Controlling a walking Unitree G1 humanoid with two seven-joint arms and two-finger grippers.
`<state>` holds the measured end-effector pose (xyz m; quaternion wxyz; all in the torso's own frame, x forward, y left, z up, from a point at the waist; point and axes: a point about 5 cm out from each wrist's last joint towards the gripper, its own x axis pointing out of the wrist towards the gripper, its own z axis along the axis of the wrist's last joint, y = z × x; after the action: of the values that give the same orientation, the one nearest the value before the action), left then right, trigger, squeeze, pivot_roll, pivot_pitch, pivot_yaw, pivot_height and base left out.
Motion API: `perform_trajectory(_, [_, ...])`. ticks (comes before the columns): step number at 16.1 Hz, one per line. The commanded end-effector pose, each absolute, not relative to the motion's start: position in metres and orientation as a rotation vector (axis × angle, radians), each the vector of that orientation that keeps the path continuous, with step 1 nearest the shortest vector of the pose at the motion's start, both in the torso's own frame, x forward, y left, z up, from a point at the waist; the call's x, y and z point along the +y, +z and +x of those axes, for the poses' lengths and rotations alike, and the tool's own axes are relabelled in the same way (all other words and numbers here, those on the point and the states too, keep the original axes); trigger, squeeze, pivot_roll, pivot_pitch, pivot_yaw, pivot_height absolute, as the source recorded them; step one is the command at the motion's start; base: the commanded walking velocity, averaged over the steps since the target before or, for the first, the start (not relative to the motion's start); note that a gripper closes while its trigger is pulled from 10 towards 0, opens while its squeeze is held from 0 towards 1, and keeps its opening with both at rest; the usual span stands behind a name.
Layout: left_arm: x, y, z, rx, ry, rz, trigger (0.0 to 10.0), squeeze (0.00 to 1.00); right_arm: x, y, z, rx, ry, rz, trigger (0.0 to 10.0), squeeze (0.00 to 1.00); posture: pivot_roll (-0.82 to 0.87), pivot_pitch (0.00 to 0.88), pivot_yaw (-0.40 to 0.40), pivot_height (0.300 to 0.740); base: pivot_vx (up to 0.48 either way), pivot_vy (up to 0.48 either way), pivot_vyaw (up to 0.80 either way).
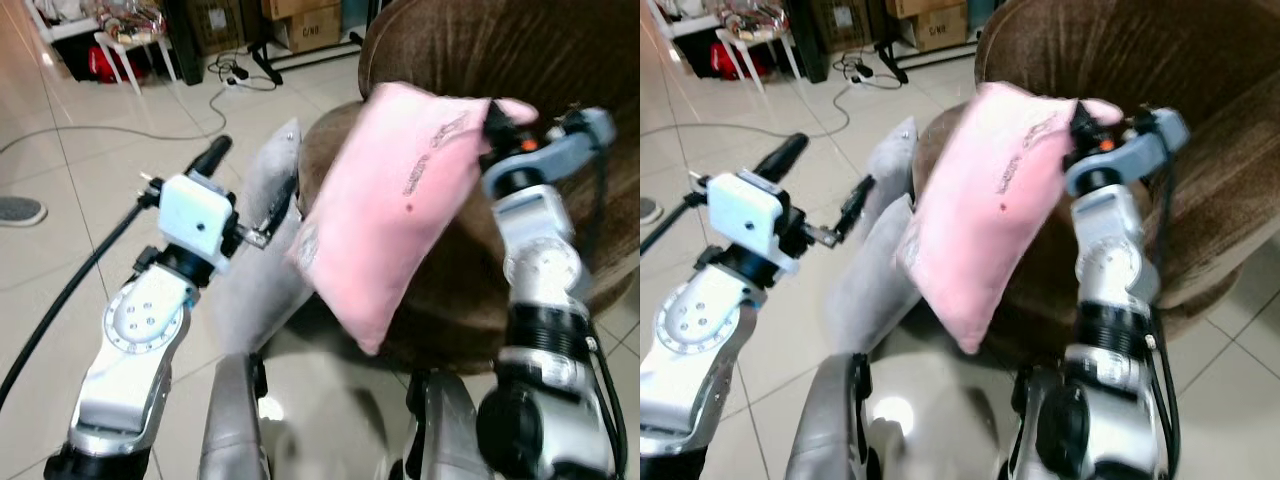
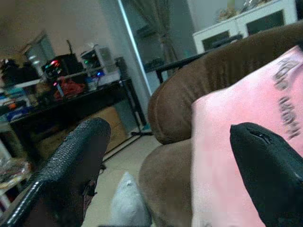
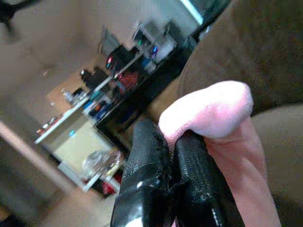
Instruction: Move the pillow to the sofa from floor
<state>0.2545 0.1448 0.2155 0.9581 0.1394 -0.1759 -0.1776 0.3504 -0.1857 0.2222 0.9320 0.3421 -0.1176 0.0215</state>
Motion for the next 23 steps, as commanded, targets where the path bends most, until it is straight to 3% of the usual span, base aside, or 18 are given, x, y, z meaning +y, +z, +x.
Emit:
perform_trajectory(1, [0.153,0.21,0.251,-0.306,-0.304,0.299,10.0,0.0,-0.169,0.222,0.341,-0.216,0.077,0.619,0.0,0.0,0.04,0.0,0.039,0.521,0.0,0.0,0.0])
perform_trajectory(2, [0.155,0.206,0.25,-0.276,-0.284,0.3,10.0,0.0,-0.161,0.213,0.337,-0.179,0.093,0.588,0.0,0.0,0.04,0.0,0.039,0.521,0.0,0.0,0.0])
perform_trajectory(3, [0.158,0.203,0.249,-0.271,-0.269,0.306,10.0,0.0,-0.154,0.205,0.332,-0.128,0.1,0.554,10.0,0.0,0.04,0.0,0.042,0.521,0.0,0.0,0.0])
perform_trajectory(7, [0.159,0.197,0.246,-0.218,-0.211,0.298,10.0,0.0,-0.151,0.202,0.309,-0.136,0.109,0.37,10.0,0.0,0.03,0.0,0.05,0.526,0.0,0.0,0.0])
perform_trajectory(23, [0.158,0.196,0.265,-0.216,-0.139,0.357,10.0,0.0,-0.133,0.228,0.292,-0.194,0.127,0.372,10.0,0.0,0.04,0.0,0.054,0.683,0.0,0.0,0.0])
